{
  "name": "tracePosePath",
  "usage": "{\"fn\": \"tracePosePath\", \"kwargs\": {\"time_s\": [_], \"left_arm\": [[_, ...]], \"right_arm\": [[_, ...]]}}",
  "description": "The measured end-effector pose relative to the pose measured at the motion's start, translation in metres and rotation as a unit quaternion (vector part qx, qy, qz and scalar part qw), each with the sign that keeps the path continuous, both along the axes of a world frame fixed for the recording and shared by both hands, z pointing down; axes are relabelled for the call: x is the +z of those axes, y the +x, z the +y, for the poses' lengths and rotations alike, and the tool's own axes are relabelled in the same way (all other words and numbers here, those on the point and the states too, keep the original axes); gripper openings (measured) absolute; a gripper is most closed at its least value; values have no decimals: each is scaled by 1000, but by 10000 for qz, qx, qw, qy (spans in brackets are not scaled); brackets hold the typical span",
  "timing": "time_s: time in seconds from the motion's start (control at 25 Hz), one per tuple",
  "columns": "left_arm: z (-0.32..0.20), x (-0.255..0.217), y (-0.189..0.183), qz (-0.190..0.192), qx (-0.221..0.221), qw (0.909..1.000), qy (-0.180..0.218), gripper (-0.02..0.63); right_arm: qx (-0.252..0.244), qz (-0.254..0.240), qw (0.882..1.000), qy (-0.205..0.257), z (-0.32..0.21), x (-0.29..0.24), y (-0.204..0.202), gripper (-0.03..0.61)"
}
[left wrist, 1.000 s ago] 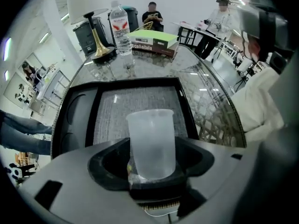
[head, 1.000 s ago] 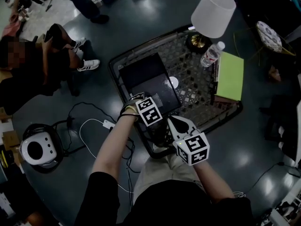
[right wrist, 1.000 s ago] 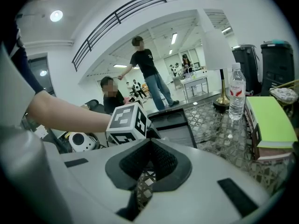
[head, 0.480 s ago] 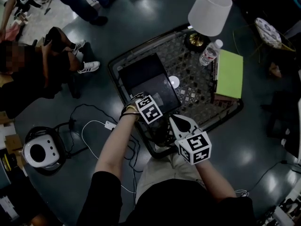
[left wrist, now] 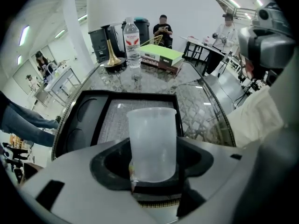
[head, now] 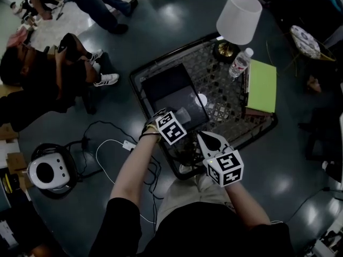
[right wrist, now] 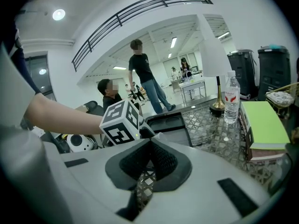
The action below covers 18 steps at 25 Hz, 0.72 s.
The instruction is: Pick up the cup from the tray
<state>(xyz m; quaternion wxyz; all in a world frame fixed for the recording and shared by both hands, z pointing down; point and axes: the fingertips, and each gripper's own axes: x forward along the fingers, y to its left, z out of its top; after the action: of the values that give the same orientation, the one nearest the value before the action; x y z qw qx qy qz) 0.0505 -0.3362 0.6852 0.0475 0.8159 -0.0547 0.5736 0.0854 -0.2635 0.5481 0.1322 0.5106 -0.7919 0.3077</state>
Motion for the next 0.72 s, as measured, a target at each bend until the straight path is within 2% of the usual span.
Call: {"fn": "tracePosePath", "kwargs": {"time_s": [0.32, 0.56, 0.72], "left_arm": [[16, -30, -15, 642, -688, 9955, 63, 285], [34, -59, -26, 1269, -1281, 9833, 241, 285], [46, -79, -34, 1737, -1670, 9697, 391, 284]], "right_arm": [[49, 69, 9998, 158, 10, -12, -5, 11], [45, 126, 9996, 260, 19, -20, -12, 11], [10, 167, 9994, 308, 28, -23, -19, 11]]}}
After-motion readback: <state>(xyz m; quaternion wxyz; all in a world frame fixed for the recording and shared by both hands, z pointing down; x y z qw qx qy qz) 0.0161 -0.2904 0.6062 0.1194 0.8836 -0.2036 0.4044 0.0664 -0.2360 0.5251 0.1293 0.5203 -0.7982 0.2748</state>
